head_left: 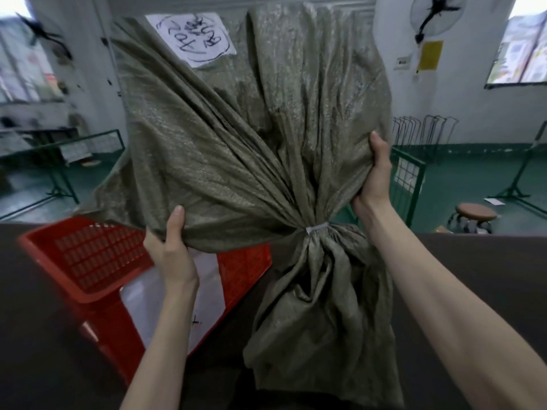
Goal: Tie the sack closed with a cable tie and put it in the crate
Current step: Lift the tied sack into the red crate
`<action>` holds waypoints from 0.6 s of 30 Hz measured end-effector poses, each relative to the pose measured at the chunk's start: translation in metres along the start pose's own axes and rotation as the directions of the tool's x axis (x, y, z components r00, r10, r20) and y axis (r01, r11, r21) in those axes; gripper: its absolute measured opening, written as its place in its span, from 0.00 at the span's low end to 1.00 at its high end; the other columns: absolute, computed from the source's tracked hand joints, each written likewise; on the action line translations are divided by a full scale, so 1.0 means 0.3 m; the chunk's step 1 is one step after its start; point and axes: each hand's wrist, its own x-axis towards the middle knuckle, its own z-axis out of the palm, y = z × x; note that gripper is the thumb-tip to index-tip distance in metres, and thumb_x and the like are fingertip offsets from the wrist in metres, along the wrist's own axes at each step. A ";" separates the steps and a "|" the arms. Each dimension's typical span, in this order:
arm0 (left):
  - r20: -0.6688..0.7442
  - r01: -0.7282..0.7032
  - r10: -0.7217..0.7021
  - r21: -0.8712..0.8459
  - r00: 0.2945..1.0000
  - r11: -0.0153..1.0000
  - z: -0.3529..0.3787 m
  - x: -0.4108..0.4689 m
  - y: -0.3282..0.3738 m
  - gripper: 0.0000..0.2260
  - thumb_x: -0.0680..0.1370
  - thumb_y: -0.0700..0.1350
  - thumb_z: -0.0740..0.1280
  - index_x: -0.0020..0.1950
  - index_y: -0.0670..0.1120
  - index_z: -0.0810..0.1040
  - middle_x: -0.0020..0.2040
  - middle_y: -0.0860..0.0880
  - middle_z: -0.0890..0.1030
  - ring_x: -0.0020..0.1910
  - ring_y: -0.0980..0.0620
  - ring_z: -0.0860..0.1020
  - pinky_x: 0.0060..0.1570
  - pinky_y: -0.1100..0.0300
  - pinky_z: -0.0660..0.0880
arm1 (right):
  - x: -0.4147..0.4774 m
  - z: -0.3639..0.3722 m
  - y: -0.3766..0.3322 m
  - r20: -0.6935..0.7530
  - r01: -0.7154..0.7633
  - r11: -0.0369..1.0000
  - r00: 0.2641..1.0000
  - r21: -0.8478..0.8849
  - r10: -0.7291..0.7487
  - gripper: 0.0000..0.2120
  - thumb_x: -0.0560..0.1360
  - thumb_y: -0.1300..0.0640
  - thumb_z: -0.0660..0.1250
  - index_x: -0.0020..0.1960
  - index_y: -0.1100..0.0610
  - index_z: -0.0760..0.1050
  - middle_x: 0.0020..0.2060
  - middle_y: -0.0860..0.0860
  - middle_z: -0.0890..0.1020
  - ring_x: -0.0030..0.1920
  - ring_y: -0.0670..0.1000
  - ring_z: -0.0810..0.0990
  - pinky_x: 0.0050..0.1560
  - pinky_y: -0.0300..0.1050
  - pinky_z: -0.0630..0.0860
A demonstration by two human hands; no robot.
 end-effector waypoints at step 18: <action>-0.258 0.140 -0.003 0.514 0.966 0.846 -0.285 0.235 -0.025 0.25 0.79 0.58 0.60 0.70 0.44 0.70 0.66 0.48 0.76 0.66 0.50 0.73 0.68 0.52 0.68 | 0.146 0.489 0.448 0.139 -0.141 0.969 0.975 -0.205 0.171 0.13 0.68 0.58 0.70 0.51 0.55 0.72 0.49 0.55 0.80 0.51 0.56 0.79 0.61 0.59 0.74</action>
